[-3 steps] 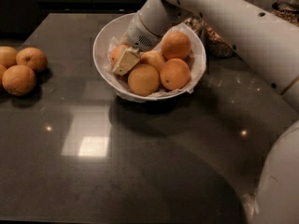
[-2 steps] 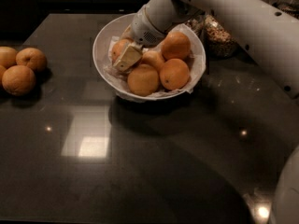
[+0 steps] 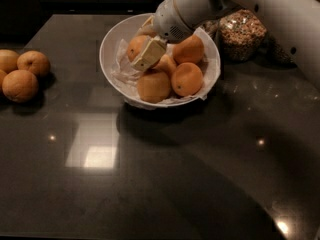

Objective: Pick orange from white bowl

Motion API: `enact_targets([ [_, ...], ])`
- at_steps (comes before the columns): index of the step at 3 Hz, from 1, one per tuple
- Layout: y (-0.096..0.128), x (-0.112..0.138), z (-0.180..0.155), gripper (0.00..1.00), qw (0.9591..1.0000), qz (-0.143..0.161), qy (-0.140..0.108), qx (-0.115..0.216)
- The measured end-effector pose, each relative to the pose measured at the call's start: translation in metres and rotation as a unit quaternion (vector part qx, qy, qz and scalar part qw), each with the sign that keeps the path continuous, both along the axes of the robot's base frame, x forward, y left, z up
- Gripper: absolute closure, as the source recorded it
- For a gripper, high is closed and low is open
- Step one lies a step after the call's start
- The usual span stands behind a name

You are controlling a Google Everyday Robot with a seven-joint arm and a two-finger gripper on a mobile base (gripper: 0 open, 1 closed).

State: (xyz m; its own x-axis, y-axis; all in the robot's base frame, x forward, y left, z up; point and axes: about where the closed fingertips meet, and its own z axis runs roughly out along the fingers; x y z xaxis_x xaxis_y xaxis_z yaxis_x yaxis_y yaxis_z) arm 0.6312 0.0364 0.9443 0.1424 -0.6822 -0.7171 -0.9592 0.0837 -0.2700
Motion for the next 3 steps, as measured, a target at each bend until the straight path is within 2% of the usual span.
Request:
enact_targets([
  [1, -0.035, -0.009, 0.018, 1.00, 0.9995, -0.002, -0.023, -0.021],
  [2, -0.070, -0.021, 0.036, 1.00, 0.9974, -0.016, -0.054, -0.047],
  [3, -0.094, -0.029, 0.045, 1.00, 0.9955, -0.033, -0.072, -0.052],
])
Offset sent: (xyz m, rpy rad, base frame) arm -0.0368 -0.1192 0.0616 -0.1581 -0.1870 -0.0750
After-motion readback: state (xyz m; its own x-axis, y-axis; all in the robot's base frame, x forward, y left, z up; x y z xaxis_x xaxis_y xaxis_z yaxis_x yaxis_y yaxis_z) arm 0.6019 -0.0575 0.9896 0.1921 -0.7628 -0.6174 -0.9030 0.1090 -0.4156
